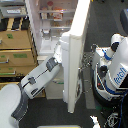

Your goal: Opening the fridge

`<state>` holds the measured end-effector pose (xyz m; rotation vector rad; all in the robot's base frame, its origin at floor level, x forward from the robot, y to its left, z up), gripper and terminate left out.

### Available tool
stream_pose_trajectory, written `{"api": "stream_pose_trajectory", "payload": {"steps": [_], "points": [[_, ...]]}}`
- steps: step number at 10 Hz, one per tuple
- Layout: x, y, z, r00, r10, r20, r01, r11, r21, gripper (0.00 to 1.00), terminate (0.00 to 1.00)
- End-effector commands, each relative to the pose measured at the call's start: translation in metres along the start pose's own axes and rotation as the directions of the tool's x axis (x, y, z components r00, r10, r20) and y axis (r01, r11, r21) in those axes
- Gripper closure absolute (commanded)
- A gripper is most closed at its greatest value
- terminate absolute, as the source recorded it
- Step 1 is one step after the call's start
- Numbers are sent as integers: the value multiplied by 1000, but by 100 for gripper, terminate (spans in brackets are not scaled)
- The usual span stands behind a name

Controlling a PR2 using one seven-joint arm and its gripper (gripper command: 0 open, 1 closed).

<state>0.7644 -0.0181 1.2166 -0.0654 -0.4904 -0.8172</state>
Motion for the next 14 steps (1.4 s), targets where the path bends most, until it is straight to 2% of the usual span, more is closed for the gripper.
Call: {"api": "stream_pose_trajectory", "payload": {"steps": [1, 2, 3, 4, 5, 7, 9, 10, 14], "points": [[-85, -928, 280, 608, -793, -44, 770, 602, -211, 0, 0], [-54, -883, 258, 650, -758, -44, 738, 644, -201, 0, 0], [-3, -756, 211, 722, -692, 2, 685, 714, -146, 0, 0], [3, -702, 192, 766, -642, -10, 635, 760, -141, 0, 0], [-4, -589, 150, 833, -550, -61, 541, 832, -125, 0, 0], [-44, -442, 110, 903, -415, -110, 409, 910, -71, 0, 0], [-101, -316, 88, 956, -275, -106, 270, 961, -62, 0, 0], [-158, -219, 55, 987, -121, -110, 118, 993, -28, 0, 0], [-270, -111, -10, 978, 133, -160, -132, 991, 18, 0, 0]]}}
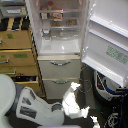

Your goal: Opening the fridge

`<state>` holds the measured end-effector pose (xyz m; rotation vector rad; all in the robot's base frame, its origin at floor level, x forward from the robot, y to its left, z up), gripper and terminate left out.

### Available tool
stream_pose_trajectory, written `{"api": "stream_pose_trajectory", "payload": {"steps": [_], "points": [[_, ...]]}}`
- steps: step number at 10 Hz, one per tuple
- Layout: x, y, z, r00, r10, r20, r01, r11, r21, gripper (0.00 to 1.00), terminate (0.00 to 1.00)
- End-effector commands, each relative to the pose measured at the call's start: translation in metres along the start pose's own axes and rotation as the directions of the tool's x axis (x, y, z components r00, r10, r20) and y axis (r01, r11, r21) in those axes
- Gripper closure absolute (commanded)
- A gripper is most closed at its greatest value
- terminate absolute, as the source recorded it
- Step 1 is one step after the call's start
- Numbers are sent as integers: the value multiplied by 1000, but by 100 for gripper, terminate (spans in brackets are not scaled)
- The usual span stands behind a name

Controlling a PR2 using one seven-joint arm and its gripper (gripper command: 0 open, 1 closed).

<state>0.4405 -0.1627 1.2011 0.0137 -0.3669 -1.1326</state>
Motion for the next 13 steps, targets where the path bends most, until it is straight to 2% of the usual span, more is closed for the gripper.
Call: {"api": "stream_pose_trajectory", "payload": {"steps": [1, 3, 5, 8, 12, 13], "points": [[-238, 170, -113, 885, 464, -33, -463, 886, 25, 0, 0], [-281, 176, -141, 854, 518, -38, -517, 855, 37, 0, 0], [-339, 190, -154, 795, 606, 24, -606, 795, -11, 0, 0], [-419, 181, -184, 721, 690, 58, -693, 720, 50, 0, 0], [-452, 181, -207, 657, 747, 105, -751, 660, 0, 0, 0], [-447, 186, -223, 639, 755, 147, -765, 643, 27, 0, 100]]}}
